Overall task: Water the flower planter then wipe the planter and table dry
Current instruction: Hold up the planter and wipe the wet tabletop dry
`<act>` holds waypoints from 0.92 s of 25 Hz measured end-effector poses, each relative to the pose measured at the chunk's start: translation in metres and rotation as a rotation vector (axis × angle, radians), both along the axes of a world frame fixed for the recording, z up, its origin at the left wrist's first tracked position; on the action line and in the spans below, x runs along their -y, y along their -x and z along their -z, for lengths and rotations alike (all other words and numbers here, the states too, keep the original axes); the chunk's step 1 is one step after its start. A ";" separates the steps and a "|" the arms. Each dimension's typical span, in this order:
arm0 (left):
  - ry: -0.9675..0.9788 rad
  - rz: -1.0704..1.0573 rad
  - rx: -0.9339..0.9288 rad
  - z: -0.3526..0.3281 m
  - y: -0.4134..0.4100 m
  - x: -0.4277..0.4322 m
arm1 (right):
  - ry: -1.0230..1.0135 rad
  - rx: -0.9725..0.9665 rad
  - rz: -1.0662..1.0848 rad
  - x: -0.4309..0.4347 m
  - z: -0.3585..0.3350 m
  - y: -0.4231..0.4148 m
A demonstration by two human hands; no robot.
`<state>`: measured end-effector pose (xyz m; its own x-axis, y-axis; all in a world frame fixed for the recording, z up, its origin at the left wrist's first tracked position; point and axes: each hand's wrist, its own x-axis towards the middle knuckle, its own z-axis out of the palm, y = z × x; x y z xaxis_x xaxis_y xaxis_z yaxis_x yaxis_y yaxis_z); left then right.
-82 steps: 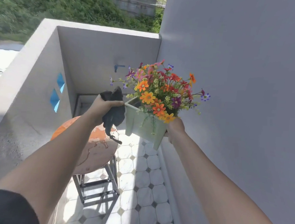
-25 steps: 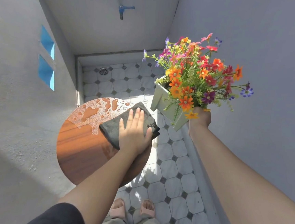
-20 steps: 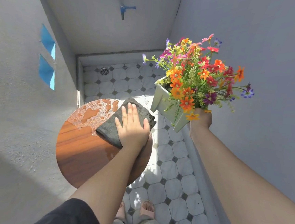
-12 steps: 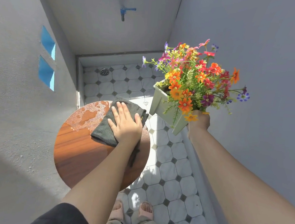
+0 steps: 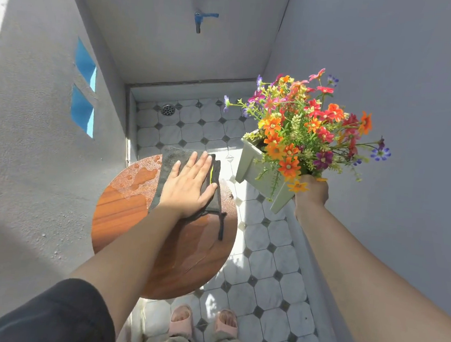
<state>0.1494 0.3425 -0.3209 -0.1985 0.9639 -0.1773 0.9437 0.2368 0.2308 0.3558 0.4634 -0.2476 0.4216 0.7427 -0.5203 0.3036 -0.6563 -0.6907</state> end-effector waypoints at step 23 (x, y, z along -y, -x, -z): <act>-0.037 -1.109 0.074 0.004 -0.011 0.099 | -0.025 -0.082 -0.062 0.036 0.000 0.011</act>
<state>0.1602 0.2432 -0.3249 -0.9438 0.2633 -0.1995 0.1964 0.9328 0.3021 0.3447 0.4271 -0.2476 0.3314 0.7792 -0.5320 0.2852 -0.6202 -0.7308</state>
